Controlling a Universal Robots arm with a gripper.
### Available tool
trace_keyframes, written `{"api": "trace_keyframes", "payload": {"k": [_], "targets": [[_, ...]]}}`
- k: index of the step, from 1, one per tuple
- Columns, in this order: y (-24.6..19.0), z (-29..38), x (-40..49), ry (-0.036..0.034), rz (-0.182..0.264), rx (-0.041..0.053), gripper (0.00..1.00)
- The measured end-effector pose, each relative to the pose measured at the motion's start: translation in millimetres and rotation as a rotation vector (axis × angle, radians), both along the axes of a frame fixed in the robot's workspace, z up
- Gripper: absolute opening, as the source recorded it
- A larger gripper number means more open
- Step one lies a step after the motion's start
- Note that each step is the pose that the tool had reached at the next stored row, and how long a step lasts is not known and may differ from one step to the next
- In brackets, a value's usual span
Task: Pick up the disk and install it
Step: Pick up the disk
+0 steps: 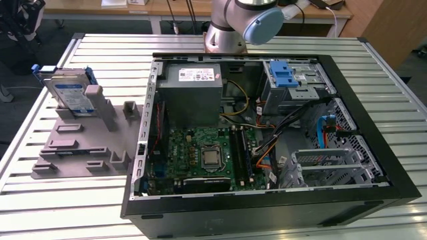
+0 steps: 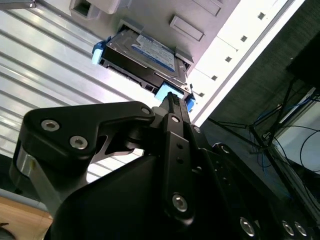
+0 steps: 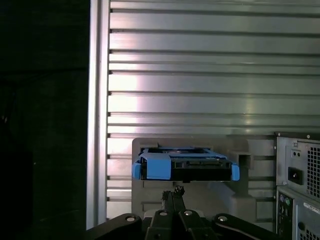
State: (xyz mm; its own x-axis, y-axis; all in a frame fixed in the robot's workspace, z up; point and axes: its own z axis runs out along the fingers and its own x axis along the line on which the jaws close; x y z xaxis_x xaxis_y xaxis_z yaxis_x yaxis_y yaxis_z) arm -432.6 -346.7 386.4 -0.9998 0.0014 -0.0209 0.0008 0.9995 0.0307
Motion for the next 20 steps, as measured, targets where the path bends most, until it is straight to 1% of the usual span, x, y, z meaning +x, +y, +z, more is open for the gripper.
{"api": "trace_keyframes", "payload": {"k": [20], "targets": [[0.0, 0.0, 0.0, 0.0000, 0.090, -0.0018, 0.11]]}}
